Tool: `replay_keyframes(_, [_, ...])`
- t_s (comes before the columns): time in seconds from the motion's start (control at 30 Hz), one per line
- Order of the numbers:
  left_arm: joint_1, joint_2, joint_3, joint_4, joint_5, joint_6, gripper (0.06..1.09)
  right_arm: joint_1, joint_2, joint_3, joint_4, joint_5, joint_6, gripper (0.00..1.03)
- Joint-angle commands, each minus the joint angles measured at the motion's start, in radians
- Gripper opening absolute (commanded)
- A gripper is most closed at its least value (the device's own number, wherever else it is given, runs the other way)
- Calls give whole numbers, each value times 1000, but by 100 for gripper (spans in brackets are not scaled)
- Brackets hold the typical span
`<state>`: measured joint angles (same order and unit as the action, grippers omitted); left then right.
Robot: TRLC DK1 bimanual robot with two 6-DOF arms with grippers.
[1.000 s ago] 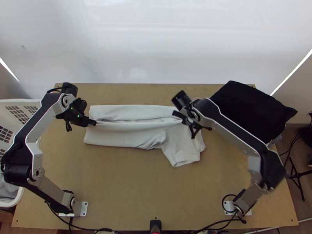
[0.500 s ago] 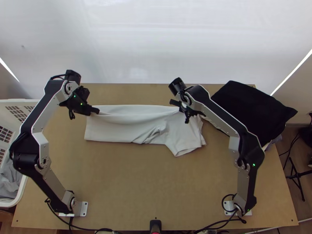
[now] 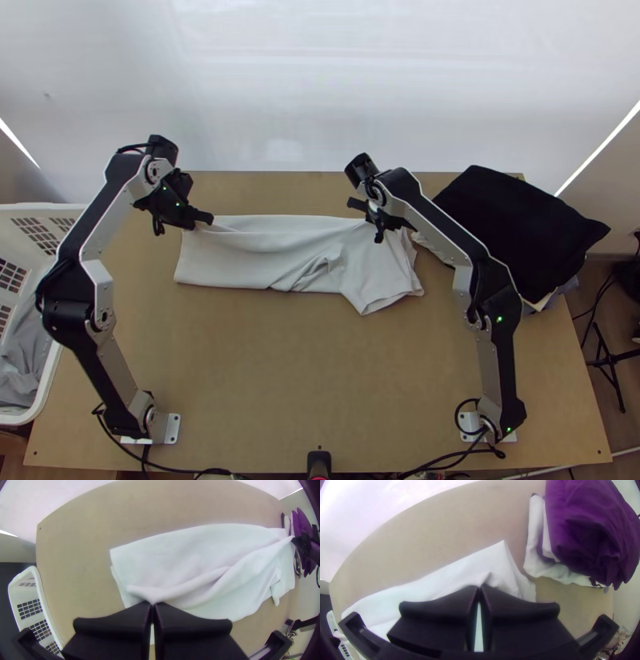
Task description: Fold the t-shirt
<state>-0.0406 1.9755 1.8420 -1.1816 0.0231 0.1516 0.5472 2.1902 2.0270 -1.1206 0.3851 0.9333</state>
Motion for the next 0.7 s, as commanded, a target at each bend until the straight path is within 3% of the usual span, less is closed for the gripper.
replay_keyframes(0.0, [2, 68, 19, -9, 0, -29, 10, -10, 34, 22, -1, 6, 1, 3])
replay_keyframes(0.67, [100, 128, -50, 86, 1, -86, 10, -9, 83, 36, -5, 20, 12, 3])
